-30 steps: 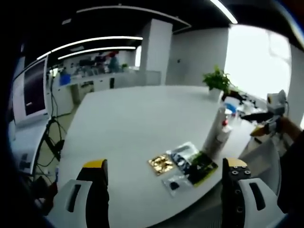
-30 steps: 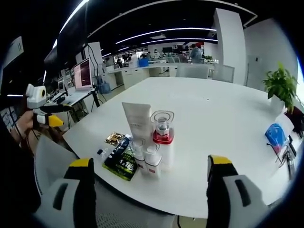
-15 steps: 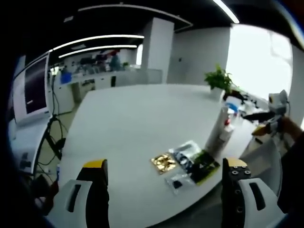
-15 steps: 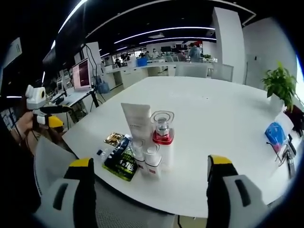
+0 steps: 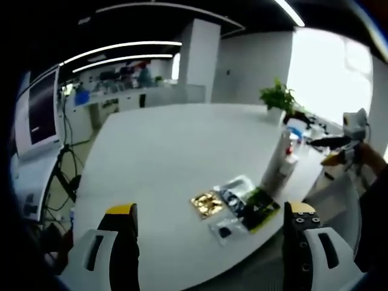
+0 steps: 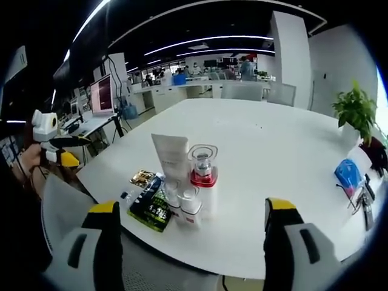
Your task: Arrange the skincare products in the storage area until every visible bottle or jar stands upright without overlapping.
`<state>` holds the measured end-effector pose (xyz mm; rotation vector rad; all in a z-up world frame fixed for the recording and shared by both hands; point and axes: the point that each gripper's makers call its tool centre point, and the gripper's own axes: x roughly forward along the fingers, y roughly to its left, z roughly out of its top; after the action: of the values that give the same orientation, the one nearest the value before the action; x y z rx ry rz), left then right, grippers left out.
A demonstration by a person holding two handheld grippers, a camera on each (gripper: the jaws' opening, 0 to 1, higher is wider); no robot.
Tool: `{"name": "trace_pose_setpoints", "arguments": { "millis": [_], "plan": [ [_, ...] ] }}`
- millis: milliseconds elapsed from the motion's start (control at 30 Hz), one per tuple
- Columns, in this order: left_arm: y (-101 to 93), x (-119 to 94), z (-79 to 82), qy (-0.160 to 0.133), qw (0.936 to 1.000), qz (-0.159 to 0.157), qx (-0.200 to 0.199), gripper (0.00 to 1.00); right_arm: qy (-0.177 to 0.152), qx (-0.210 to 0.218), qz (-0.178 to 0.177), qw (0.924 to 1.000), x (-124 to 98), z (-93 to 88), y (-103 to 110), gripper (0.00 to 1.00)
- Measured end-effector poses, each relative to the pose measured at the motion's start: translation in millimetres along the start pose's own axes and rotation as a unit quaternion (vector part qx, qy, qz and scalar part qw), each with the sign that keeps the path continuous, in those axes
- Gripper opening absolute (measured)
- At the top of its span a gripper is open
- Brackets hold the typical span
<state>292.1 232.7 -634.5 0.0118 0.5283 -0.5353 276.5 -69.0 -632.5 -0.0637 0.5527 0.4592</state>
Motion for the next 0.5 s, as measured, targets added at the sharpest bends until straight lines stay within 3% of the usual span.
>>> {"name": "trace_pose_setpoints", "arguments": {
  "millis": [500],
  "plan": [
    [1.8, -4.8, 1.5, -0.007, 0.9999, 0.008, -0.003, 0.97, -0.001, -0.004, 0.006, 1.0, 3.7, 1.5, -0.3, 0.99]
  ]
}}
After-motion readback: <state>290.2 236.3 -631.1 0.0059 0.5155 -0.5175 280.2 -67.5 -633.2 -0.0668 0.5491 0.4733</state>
